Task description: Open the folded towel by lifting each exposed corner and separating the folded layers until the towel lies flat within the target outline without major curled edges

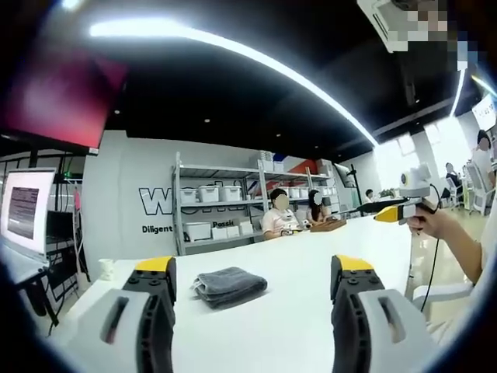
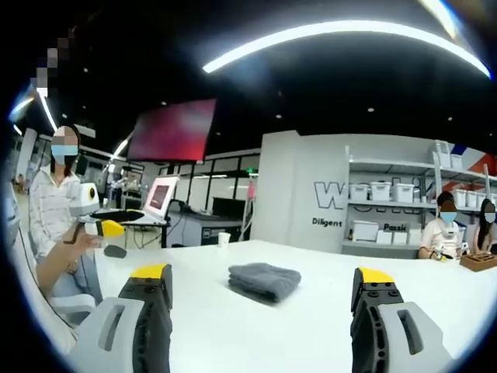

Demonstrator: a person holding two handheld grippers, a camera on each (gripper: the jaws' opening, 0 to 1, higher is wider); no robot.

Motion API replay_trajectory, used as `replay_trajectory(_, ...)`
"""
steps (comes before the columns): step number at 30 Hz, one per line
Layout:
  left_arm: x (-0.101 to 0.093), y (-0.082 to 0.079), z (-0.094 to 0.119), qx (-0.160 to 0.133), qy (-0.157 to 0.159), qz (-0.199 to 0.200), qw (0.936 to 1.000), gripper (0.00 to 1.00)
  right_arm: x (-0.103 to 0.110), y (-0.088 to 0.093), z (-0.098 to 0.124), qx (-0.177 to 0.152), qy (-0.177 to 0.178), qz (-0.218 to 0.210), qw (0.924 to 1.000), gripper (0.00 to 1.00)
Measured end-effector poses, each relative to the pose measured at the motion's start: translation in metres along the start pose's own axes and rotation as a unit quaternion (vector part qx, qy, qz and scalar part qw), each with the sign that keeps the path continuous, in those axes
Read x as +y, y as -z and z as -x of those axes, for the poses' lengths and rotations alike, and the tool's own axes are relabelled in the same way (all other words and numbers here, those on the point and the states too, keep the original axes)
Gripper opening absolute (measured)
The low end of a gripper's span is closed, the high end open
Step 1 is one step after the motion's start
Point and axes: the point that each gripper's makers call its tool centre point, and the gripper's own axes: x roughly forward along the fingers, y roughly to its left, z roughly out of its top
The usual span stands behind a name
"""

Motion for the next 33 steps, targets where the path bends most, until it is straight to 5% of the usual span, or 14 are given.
replay_trajectory(33, 0.0078, -0.0003, 0.0021, -0.001, -0.005, 0.002, 1.0, 0.82, 0.0007, 0.004, -0.0003, 0.013, -0.007, 0.0, 0.9999, 0.96)
